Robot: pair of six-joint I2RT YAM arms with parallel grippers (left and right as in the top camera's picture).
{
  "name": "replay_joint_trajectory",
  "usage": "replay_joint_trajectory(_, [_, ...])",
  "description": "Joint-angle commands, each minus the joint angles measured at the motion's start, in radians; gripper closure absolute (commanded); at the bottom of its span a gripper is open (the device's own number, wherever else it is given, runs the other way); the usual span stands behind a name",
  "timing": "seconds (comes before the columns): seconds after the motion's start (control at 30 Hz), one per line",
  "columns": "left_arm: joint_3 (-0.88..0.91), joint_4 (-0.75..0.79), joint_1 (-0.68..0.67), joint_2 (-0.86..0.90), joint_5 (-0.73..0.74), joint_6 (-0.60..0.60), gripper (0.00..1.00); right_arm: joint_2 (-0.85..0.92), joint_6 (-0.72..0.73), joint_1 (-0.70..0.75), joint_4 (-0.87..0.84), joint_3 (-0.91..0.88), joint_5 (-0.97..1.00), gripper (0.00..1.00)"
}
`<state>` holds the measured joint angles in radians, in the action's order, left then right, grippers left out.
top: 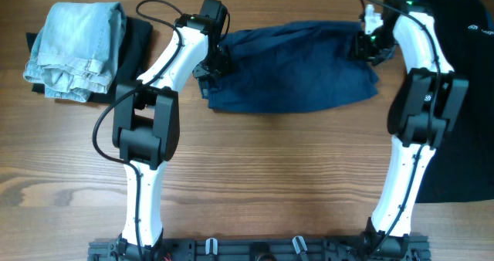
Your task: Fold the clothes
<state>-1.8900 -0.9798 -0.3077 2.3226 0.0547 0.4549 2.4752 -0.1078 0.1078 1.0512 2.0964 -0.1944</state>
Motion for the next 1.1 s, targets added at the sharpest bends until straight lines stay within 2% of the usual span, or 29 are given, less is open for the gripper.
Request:
replay_joint_trajectory(0.0, [-0.005, -0.003, 0.000, 0.014, 0.005, -0.002, 0.44, 0.084, 0.092, -0.028, 0.004, -0.029, -0.048, 0.96])
replay_joint_trajectory(0.47, [-0.005, -0.003, -0.004, 0.014, 0.032, -0.002, 0.43, 0.016, 0.081, 0.222, 0.054, -0.020, -0.201, 0.96])
replay_joint_trajectory(0.63, [-0.005, -0.004, -0.015, 0.014, 0.042, -0.001, 0.43, -0.049, 0.040, 0.253, 0.079, -0.020, -0.249, 0.96])
replay_joint_trajectory(0.83, [-0.005, 0.008, -0.039, 0.014, 0.042, -0.001, 0.43, -0.150, -0.003, 0.171, 0.126, -0.020, -0.278, 0.96])
replay_joint_trajectory(1.07, [-0.005, 0.023, -0.055, 0.014, 0.042, -0.002, 0.44, -0.168, 0.024, -0.049, 0.147, -0.020, -0.275, 0.96])
